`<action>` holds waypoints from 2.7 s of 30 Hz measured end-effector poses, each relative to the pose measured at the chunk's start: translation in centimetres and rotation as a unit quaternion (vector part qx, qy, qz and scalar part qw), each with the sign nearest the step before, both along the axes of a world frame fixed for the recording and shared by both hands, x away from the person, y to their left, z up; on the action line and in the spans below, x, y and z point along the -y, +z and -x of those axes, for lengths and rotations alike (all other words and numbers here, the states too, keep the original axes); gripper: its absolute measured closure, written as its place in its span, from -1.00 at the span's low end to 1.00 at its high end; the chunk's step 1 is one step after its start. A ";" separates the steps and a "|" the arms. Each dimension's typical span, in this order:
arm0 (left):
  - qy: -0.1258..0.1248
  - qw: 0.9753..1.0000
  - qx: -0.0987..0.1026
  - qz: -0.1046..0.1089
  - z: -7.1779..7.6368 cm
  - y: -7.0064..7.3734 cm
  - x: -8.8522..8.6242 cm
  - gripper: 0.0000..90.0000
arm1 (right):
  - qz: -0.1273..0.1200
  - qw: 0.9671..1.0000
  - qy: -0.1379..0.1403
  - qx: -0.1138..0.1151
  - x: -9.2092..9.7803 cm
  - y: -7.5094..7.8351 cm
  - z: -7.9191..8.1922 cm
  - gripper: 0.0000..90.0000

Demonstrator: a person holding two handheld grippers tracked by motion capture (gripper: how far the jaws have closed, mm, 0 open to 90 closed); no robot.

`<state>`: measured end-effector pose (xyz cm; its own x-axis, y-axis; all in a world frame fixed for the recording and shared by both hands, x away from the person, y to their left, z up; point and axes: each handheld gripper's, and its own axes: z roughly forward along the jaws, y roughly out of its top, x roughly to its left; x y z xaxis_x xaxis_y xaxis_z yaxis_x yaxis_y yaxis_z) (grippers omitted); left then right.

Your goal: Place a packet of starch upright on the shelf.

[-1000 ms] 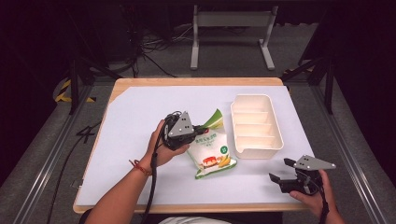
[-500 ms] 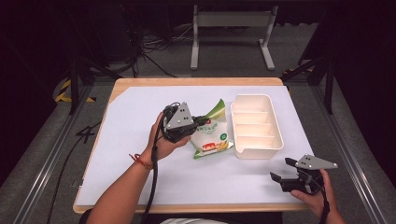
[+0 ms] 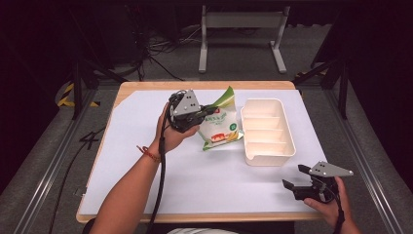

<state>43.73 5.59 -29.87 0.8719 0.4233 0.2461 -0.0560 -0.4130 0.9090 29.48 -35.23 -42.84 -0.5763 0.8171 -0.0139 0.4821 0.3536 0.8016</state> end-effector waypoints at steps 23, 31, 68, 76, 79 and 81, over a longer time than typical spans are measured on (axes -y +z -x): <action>-0.068 0.998 0.001 0.018 0.6 2.2 7.8 0.99 | -0.003 1.000 0.002 0.001 0.0 0.1 0.1 -0.64; -0.090 0.996 -0.002 0.016 1.1 2.0 10.8 0.99 | -0.003 1.000 0.002 0.002 0.1 0.1 0.2 -0.63; -0.118 0.991 -0.061 0.008 -0.1 -4.0 13.9 0.95 | 0.002 1.000 0.007 0.002 0.0 0.1 0.2 -0.63; -0.102 0.994 -0.046 -0.001 0.0 -4.3 13.9 0.87 | 0.006 1.000 0.010 0.004 -0.2 0.1 0.3 -0.63; -0.101 0.994 -0.039 -0.002 0.1 -4.3 13.7 0.85 | 0.007 1.000 0.009 0.004 -0.2 0.1 0.3 -0.63; -0.099 0.994 -0.050 0.002 0.0 -4.3 13.6 0.85 | 0.009 1.000 0.008 0.002 -0.2 0.0 0.2 -0.63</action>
<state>43.74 -8.05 -34.19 0.9583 0.2416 0.1527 -0.0453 -0.3992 0.9158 29.31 -34.98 -42.79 -0.5899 0.8069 -0.0311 0.4727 0.3763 0.7969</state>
